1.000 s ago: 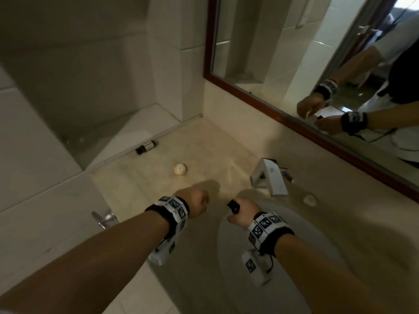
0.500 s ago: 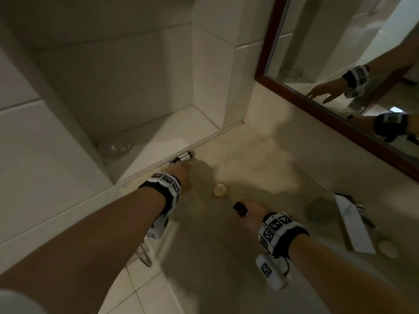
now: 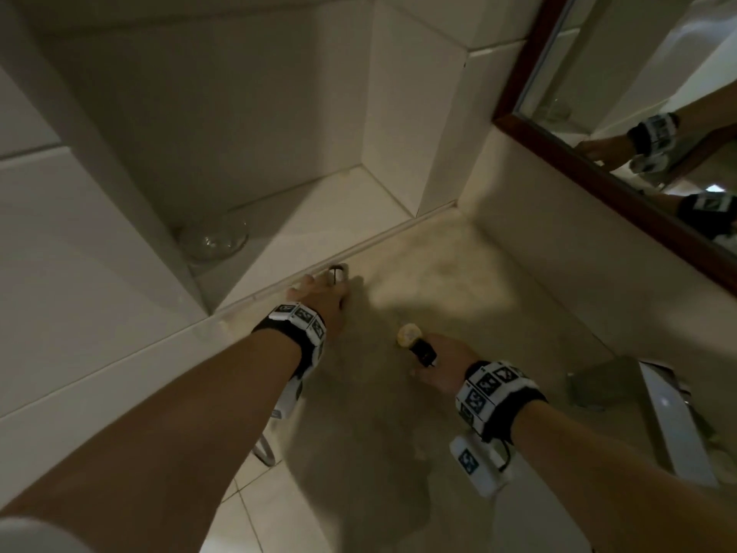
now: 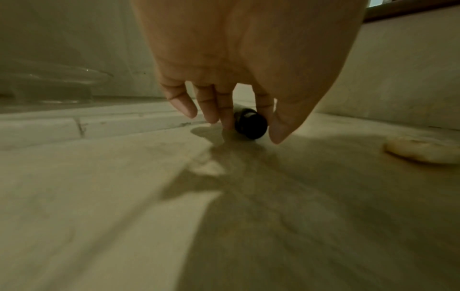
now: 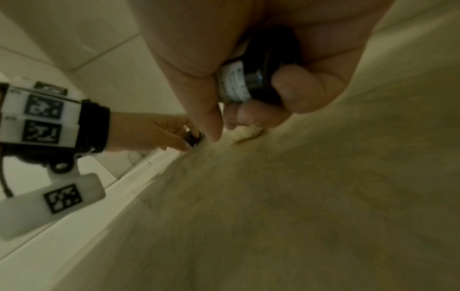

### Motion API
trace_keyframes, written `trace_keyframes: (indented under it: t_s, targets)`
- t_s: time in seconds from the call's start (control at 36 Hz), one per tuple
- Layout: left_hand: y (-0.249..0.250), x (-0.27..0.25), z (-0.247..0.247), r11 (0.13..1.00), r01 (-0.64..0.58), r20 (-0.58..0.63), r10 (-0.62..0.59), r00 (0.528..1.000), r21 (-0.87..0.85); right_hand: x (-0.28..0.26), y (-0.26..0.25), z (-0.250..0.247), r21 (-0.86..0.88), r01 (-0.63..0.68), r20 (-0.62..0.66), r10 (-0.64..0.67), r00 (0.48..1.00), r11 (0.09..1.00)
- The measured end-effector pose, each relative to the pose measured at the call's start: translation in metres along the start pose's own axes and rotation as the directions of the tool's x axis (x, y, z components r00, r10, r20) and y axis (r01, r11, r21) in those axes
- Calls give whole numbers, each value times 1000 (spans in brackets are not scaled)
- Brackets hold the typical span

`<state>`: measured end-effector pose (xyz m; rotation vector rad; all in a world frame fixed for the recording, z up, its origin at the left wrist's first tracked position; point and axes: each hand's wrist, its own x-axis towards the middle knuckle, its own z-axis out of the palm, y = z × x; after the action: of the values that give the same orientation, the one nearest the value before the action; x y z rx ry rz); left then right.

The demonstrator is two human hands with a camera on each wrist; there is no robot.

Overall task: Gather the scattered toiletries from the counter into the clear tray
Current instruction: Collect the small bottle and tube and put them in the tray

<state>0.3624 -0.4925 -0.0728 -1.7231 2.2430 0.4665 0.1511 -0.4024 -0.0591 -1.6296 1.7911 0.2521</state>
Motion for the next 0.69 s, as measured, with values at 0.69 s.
trace_keyframes:
  t_s: [0.69]
  targets:
    - [72,-94,38,966,-132,449,221,866,-221,-50,-30,47,-23,-57,87,59,994,998]
